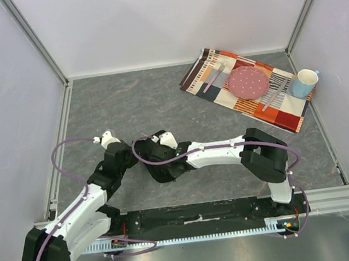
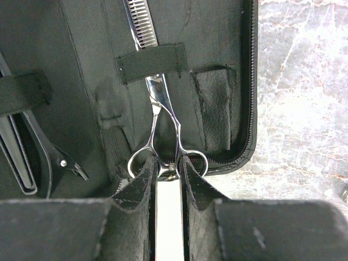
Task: Sort the hair-cutting tools
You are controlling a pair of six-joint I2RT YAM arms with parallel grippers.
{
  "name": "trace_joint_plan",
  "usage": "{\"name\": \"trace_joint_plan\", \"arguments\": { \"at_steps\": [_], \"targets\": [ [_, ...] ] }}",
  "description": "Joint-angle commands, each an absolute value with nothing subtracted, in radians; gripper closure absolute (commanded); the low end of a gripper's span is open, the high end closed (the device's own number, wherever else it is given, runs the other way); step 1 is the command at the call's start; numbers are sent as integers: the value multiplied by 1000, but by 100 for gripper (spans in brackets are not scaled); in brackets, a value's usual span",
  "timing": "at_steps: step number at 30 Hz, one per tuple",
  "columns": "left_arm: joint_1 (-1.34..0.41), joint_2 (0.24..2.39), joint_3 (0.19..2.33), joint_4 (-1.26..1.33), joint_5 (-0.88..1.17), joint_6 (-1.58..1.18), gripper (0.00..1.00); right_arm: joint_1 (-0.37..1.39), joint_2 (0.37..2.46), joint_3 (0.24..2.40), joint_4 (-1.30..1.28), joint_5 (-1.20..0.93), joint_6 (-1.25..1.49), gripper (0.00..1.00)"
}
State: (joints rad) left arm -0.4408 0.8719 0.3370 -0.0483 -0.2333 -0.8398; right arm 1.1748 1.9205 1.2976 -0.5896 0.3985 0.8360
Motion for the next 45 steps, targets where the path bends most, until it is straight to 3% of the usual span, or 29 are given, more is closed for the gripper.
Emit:
{"name": "trace_joint_plan", "arguments": {
  "at_steps": [1,19,22,23,26,34,45],
  "targets": [
    [-454,862,325,-31,-193,-841,98,1134,1954,1374,-534,449,815,93],
    [-460,874,342,-31,-181,-819,98,1078,2091,1442,-405,433,683,88],
    [-460,879,356,-46,-186,-810,98,1078,2073,1436,-405,414,667,82],
    [-459,879,357,-52,-187,-808,98,1080,2060,1422,-406,407,664,74],
    [-459,894,364,-41,-172,-804,98,1081,1999,1393,-432,388,658,61],
    [-459,992,402,-15,-110,-733,98,1080,1711,1316,-572,436,611,43],
    [-456,1202,635,35,76,-451,98,1023,1485,1109,-640,469,566,38]
  ]
}}
